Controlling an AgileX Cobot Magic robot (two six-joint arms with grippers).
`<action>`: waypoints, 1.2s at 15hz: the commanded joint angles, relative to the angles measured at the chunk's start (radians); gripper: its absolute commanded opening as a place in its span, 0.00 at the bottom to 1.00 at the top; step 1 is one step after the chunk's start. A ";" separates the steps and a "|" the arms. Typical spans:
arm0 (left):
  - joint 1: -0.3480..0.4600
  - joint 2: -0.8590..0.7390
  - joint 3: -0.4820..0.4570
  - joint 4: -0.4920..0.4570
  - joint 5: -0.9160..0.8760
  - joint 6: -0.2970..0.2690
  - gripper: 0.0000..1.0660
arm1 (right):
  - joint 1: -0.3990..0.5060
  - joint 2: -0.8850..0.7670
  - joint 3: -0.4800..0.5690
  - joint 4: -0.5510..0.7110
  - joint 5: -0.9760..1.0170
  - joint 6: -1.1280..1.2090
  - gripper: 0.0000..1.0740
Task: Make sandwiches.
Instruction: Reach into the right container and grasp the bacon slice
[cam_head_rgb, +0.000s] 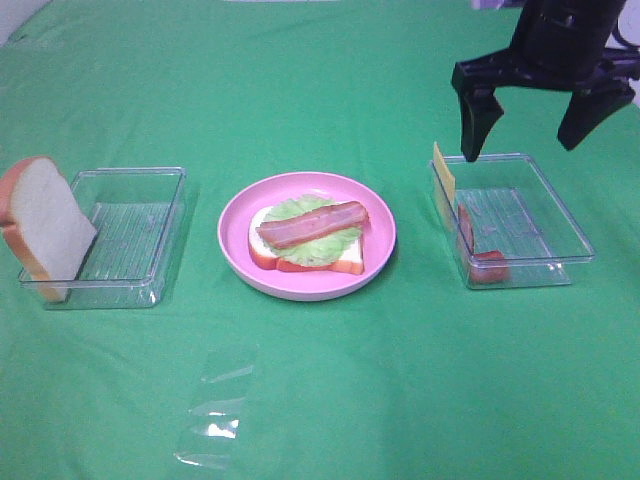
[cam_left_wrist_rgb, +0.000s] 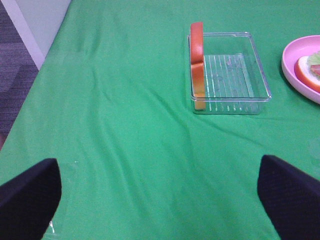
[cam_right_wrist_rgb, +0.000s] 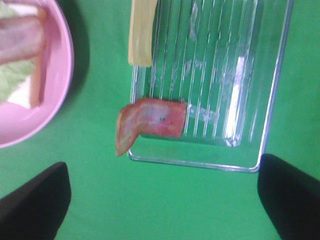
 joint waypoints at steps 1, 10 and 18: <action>0.002 -0.015 0.003 0.000 -0.007 0.000 0.94 | -0.002 0.001 0.086 0.024 -0.076 -0.011 0.90; 0.002 -0.015 0.003 0.000 -0.007 0.000 0.94 | -0.001 0.075 0.241 0.120 -0.305 -0.048 0.89; 0.002 -0.015 0.003 0.000 -0.007 0.000 0.94 | -0.001 0.110 0.241 0.121 -0.326 -0.041 0.40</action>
